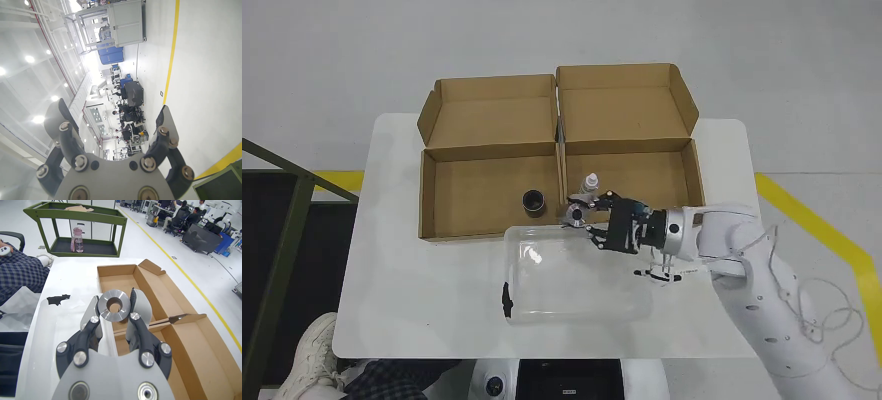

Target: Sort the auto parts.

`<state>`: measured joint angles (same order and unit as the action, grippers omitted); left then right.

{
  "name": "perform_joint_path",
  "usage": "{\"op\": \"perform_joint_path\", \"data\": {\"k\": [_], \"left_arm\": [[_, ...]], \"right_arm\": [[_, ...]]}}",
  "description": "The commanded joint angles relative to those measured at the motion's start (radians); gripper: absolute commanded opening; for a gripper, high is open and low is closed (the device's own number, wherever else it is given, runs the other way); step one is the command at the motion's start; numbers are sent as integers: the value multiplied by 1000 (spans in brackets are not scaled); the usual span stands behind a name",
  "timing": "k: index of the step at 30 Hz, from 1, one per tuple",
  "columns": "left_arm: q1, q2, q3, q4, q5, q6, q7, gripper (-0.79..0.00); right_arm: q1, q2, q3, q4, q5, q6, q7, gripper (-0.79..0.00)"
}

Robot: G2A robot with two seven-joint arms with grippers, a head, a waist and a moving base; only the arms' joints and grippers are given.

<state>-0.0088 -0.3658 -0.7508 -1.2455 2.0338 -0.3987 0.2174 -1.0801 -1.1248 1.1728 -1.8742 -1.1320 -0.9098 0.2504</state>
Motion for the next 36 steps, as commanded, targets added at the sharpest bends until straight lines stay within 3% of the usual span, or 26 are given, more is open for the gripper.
{"op": "perform_joint_path", "data": {"k": [1,24,36], "left_arm": [[0,0,0,0,0,0,0,0],[0,0,0,0,0,0,0,0],[0,0,0,0,0,0,0,0]], "right_arm": [[-4,3,19,-3,9,2,-9,-785],[-75,28,173,-48,25,39,-150,-785],[-73,31,149,-40,0,54,-152,-785]]}}
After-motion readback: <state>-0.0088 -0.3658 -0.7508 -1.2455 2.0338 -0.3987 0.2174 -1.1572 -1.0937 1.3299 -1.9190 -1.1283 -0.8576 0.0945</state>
